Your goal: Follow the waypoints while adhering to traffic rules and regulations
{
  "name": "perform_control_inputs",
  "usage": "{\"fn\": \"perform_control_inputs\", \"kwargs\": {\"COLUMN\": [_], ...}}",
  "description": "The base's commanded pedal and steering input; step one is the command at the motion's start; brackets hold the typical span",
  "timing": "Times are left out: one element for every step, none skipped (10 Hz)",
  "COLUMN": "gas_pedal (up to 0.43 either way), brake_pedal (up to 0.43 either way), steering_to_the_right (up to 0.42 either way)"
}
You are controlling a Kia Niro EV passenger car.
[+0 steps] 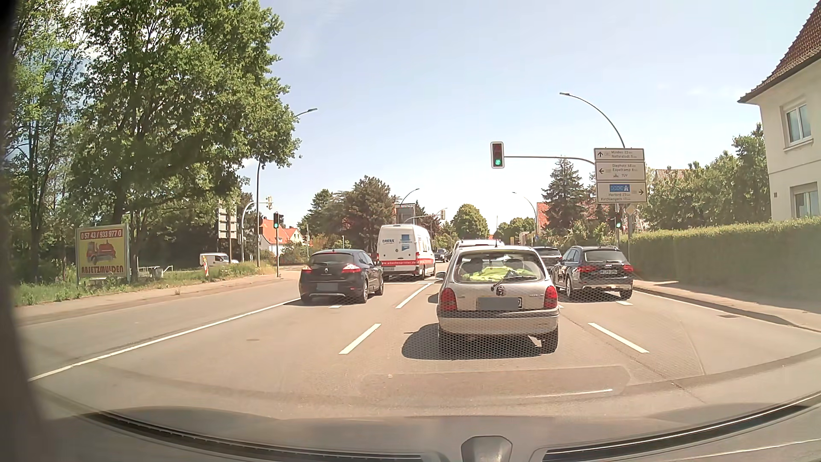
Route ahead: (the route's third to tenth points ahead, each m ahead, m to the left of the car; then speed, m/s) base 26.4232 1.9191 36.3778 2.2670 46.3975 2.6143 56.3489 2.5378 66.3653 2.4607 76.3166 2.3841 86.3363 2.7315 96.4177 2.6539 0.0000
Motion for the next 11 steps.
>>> {"fn": "perform_control_inputs", "kwargs": {"gas_pedal": [0.0,0.0,0.0,0.0,0.0,0.0,0.0,0.0,0.0,0.0,0.0], "brake_pedal": [0.006,0.006,0.006,0.006,0.006,0.006,0.006,0.006,0.006,0.006,0.006], "steering_to_the_right": [0.021,0.021,0.021,0.021,0.021,0.021,0.021,0.021,0.022,0.022,0.021]}}
